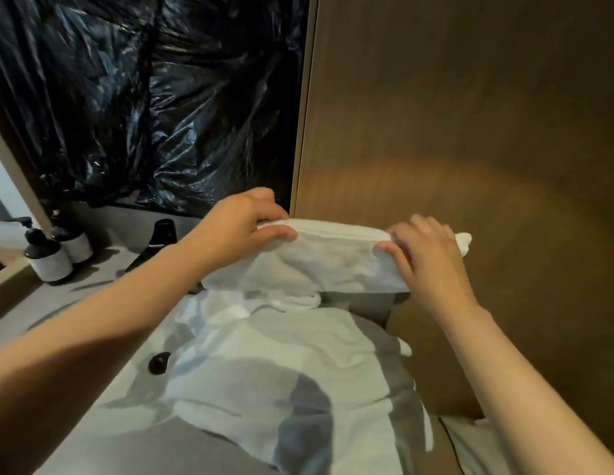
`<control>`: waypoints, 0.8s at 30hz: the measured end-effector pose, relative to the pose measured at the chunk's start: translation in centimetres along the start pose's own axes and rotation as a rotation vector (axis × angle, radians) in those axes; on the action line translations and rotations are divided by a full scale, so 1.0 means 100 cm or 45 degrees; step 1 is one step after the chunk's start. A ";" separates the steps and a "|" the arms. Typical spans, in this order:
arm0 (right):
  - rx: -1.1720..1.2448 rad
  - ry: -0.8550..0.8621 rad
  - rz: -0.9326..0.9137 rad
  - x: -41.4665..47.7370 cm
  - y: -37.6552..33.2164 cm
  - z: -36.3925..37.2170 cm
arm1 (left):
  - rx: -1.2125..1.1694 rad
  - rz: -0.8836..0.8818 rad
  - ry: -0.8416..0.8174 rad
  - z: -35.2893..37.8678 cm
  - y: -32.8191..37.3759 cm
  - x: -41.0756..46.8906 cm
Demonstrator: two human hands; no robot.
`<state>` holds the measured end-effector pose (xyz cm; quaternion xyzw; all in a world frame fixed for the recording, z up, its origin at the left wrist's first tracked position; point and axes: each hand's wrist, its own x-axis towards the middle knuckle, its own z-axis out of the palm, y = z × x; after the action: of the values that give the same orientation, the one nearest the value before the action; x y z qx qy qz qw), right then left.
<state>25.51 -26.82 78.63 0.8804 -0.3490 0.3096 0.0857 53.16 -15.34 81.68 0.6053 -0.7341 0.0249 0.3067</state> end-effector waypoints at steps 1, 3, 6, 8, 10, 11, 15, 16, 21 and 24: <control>-0.004 0.001 0.009 -0.003 -0.002 0.000 | 0.044 0.017 0.019 -0.001 0.001 -0.002; 0.016 -0.050 0.041 -0.020 -0.006 0.008 | 0.129 0.043 0.011 0.008 0.001 -0.013; 0.134 -0.139 0.161 -0.064 -0.016 0.028 | 0.169 0.046 -0.107 0.037 -0.001 -0.044; 0.247 -0.171 0.283 -0.098 -0.026 0.039 | 0.130 0.006 -0.202 0.058 0.000 -0.070; 0.314 -0.179 0.380 -0.129 -0.036 0.050 | 0.102 0.002 -0.225 0.077 0.000 -0.094; 0.342 -0.182 0.436 -0.142 -0.040 0.054 | 0.114 -0.011 -0.226 0.084 0.002 -0.103; 0.463 -0.210 0.631 -0.169 -0.054 0.065 | -0.066 -0.174 -0.303 0.101 0.002 -0.126; 0.499 -0.217 0.658 -0.174 -0.056 0.066 | -0.098 -0.199 -0.333 0.105 0.002 -0.131; 0.641 -0.292 0.758 -0.209 -0.063 0.071 | -0.097 -0.270 -0.428 0.128 0.004 -0.158; 0.828 -0.340 0.901 -0.232 -0.068 0.080 | -0.101 -0.253 -0.525 0.137 0.002 -0.175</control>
<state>20.87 -11.67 58.67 0.7211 -0.5196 0.2972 -0.3489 48.56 -5.62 62.22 0.6543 -0.7185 -0.1586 0.1745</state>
